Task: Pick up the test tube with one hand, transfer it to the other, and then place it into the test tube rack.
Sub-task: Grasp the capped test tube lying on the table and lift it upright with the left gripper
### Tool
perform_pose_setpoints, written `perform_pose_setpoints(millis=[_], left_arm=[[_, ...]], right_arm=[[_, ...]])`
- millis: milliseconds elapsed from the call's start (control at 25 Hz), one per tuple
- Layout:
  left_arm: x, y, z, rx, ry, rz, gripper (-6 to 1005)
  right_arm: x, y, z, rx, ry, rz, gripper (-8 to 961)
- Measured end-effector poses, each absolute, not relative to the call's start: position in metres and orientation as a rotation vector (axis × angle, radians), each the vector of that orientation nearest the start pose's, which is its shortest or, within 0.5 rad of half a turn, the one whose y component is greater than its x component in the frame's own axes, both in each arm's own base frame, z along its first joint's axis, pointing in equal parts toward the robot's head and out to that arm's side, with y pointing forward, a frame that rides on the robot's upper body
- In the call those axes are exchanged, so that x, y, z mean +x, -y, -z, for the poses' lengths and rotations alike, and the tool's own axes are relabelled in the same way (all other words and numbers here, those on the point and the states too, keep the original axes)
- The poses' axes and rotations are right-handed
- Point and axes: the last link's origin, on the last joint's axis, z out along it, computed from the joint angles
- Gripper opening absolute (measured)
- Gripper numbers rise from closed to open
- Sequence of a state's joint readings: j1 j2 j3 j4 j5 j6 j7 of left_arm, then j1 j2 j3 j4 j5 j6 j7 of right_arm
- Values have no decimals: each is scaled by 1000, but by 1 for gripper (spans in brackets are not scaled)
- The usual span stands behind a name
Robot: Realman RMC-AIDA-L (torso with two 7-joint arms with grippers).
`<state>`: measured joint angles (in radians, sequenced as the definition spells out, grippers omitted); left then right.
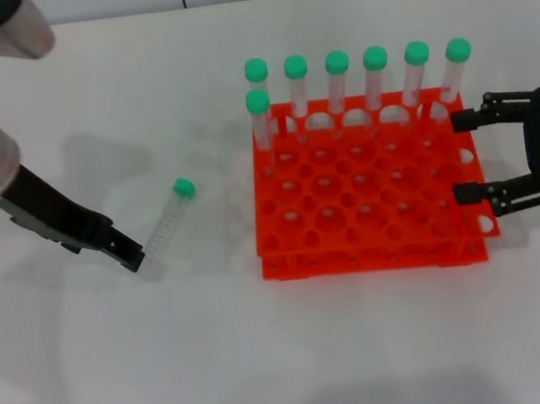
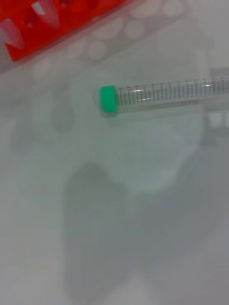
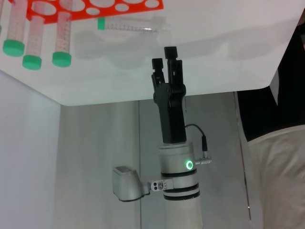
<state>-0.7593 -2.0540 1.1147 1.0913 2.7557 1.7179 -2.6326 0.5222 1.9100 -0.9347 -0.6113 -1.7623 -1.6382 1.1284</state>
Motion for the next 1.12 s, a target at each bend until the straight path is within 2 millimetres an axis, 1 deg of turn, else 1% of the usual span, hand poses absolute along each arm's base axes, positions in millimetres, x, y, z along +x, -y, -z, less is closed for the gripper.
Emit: perform_pose_setpoints(millis=[200,560,760,1000,1080,1120], left_arm=[[-210,-369,-10,-2375,1364,-662,860],[-211,-371,8,-2350,1388,-630,858],[-208,-372,13,-2362,1385,-614,782],[-214,-372,17,-2342,1407,-616,690],[-216,-372,18,-2340,1412,-623,469],[-216,-372,18,-2339,1414,-626,457]], right_arm=[[263,-330,-41,-2828,-124,-658,853],[266,-325,-38,-2841,-115,-646,853],[268,-323,-38,-2842,-113,-646,852],[268,-322,-38,-2844,-116,-653,852],[268,-322,-38,-2844,-116,-654,852],[268,-322,-38,-2843,-116,-655,852]])
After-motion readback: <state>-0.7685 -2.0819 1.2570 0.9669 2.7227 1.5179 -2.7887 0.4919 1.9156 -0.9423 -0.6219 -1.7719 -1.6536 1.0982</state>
